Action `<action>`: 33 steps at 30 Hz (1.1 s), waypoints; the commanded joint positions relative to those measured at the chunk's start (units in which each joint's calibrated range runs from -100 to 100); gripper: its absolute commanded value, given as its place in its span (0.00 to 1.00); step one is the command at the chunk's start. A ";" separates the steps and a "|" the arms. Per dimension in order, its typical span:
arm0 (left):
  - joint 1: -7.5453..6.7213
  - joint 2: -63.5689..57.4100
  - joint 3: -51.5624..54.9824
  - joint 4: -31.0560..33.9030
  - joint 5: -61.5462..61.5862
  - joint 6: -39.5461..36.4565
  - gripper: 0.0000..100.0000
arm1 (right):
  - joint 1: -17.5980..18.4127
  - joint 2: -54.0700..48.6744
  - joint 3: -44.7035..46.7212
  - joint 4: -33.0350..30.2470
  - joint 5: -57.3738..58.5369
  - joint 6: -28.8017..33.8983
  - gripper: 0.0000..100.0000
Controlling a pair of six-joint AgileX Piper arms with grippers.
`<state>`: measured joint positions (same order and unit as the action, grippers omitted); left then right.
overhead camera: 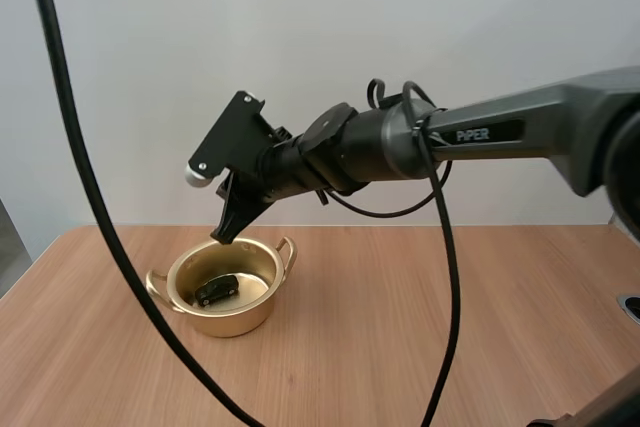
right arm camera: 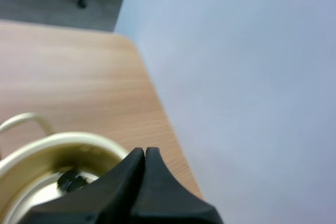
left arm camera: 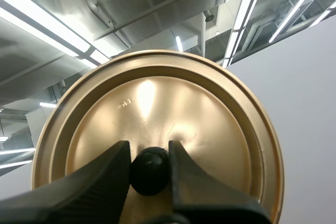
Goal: Open the pot, put the car inside, and close it
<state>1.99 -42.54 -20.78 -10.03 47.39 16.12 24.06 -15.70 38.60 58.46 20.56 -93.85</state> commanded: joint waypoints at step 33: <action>0.04 -1.39 0.18 0.06 1.51 -4.18 0.00 | -31.20 -36.80 10.08 21.90 -0.68 6.18 0.00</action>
<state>1.99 -44.01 -20.78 -10.03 45.83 13.22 -7.11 -49.05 45.36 77.32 20.34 -81.01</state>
